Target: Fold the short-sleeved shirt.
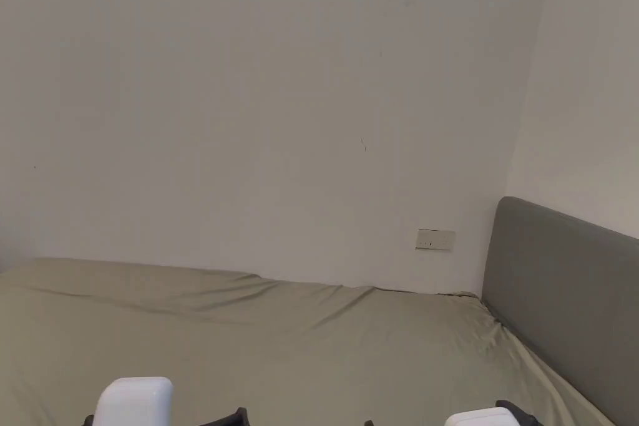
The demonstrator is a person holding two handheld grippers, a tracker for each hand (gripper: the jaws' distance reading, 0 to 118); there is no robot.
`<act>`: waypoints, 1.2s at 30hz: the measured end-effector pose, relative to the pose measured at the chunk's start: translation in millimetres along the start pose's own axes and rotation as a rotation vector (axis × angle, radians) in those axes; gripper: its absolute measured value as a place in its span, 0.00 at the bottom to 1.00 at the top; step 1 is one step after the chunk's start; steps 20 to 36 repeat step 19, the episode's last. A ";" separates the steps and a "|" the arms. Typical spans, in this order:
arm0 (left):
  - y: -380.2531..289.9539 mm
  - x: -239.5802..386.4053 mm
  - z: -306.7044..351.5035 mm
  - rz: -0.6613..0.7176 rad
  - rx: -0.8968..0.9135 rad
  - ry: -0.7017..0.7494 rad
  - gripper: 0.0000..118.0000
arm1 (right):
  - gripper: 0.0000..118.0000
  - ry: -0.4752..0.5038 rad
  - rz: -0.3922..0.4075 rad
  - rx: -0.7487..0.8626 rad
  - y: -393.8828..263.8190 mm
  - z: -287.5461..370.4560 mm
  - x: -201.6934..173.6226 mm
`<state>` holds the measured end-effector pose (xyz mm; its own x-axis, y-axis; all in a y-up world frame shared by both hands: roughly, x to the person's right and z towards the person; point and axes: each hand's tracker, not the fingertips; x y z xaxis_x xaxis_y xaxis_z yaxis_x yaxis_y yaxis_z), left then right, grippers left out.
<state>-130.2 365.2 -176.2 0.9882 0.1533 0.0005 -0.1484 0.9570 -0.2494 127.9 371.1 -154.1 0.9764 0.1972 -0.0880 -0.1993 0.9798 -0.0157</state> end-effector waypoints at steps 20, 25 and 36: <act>2.7 12.5 6.6 -0.075 0.117 0.237 1.00 | 1.00 0.047 -0.034 -0.044 -0.1 8.6 8.4; 2.7 12.5 6.6 -0.075 0.117 0.237 1.00 | 1.00 0.047 -0.034 -0.044 -0.1 8.6 8.4; 2.7 12.5 6.6 -0.075 0.117 0.237 1.00 | 1.00 0.047 -0.034 -0.044 -0.1 8.6 8.4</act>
